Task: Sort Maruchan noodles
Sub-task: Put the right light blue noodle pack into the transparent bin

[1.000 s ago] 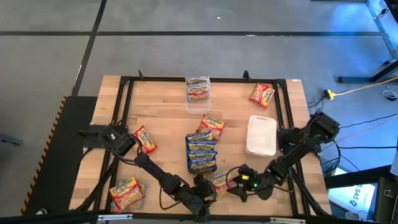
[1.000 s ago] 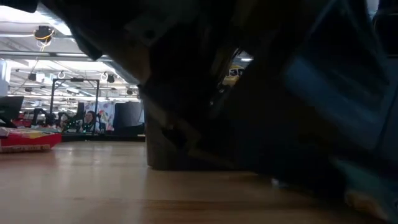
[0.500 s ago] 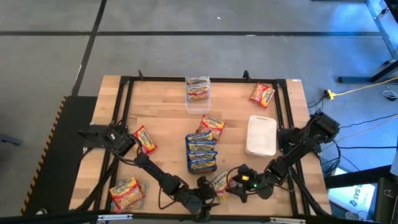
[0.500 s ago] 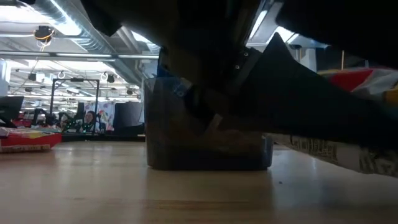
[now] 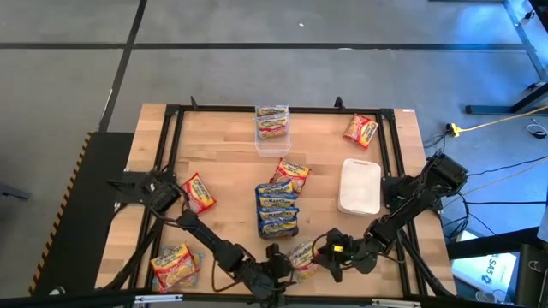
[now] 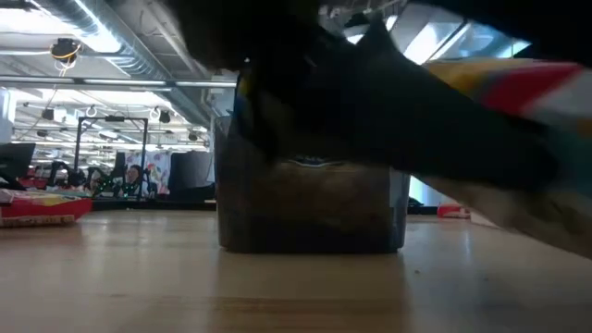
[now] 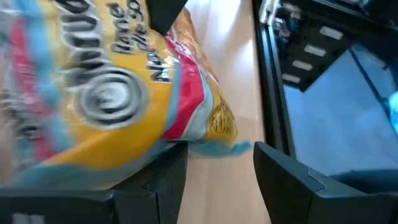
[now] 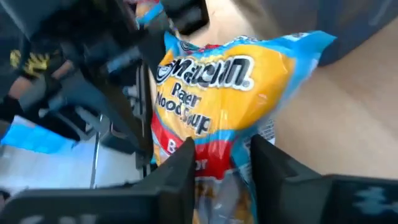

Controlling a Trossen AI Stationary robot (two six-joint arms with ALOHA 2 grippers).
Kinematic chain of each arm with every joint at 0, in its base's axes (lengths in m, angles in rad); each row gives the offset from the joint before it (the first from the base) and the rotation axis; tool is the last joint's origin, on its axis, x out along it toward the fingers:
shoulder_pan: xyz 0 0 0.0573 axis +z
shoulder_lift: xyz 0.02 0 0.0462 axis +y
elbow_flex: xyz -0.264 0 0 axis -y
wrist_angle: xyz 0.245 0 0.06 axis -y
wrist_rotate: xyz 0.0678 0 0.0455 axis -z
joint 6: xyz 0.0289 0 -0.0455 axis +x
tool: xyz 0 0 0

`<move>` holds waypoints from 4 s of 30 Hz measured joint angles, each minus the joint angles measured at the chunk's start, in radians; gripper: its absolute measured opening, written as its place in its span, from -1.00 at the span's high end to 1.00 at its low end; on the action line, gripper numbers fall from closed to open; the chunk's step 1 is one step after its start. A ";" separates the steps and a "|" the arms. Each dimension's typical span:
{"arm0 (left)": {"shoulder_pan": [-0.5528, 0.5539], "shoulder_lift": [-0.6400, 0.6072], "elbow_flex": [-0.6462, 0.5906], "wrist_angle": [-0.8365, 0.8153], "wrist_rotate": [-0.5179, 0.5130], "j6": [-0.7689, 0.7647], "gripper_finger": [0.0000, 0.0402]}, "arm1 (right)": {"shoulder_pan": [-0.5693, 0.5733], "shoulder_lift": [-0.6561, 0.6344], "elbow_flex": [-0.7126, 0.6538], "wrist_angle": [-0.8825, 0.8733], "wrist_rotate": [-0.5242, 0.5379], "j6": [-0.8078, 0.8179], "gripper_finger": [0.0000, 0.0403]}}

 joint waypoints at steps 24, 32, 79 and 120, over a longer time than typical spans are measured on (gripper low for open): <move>0.075 -0.293 0.001 -0.270 0.268 -0.167 -0.25 | 0.016 -0.001 0.252 -0.245 0.017 -0.478 0.65; 0.094 -0.288 0.001 -0.293 0.320 -0.223 -0.40 | 0.029 0.000 0.261 -0.277 0.054 -0.471 0.65; 0.149 -0.351 0.000 -0.399 0.451 -0.125 0.33 | 0.001 -0.174 0.353 -0.539 -0.141 -0.531 0.03; 1.040 -0.553 0.292 -1.151 0.535 0.989 0.34 | -0.145 -0.192 0.217 -1.104 0.143 -0.316 -0.04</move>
